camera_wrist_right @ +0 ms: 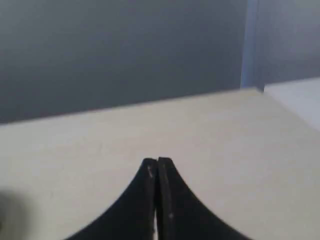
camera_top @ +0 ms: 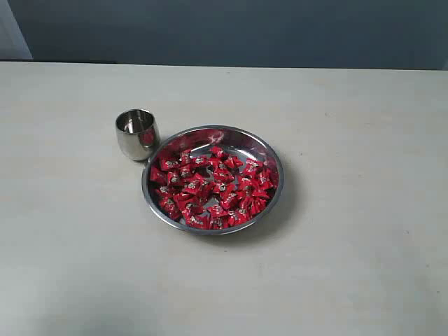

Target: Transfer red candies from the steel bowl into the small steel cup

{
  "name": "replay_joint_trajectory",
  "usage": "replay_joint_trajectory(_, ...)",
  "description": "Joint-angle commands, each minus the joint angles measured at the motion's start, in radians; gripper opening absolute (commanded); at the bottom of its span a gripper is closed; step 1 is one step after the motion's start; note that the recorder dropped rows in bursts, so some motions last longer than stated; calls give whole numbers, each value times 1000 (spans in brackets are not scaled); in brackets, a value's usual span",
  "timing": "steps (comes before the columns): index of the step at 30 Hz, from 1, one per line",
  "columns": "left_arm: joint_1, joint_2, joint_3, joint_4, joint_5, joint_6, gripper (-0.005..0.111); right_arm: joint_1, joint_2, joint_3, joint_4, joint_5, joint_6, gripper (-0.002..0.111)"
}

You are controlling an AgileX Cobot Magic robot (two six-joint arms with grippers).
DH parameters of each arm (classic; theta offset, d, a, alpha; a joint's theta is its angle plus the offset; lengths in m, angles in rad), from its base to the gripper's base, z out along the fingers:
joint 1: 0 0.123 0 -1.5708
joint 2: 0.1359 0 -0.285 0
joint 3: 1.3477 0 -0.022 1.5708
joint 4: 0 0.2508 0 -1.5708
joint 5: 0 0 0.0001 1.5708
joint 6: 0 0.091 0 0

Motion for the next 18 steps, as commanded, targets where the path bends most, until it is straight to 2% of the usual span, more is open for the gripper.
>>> replay_joint_trajectory(1,-5,-9,2,1,-4,-2,0,3,-4,2,2,-279,-1,-1)
replay_joint_trajectory(7,-5,-9,2,1,-4,-2,0,3,-4,2,2,-537,-1,-1)
replay_joint_trajectory(11,-5,-9,2,1,-4,-2,0,3,-4,2,9,-587,77,-1)
replay_joint_trajectory(15,-5,-9,2,1,-4,-2,0,3,-4,2,9,-566,553,-1)
replay_joint_trajectory(18,-5,-9,2,1,-4,-2,0,3,-4,2,9,-437,844,-1)
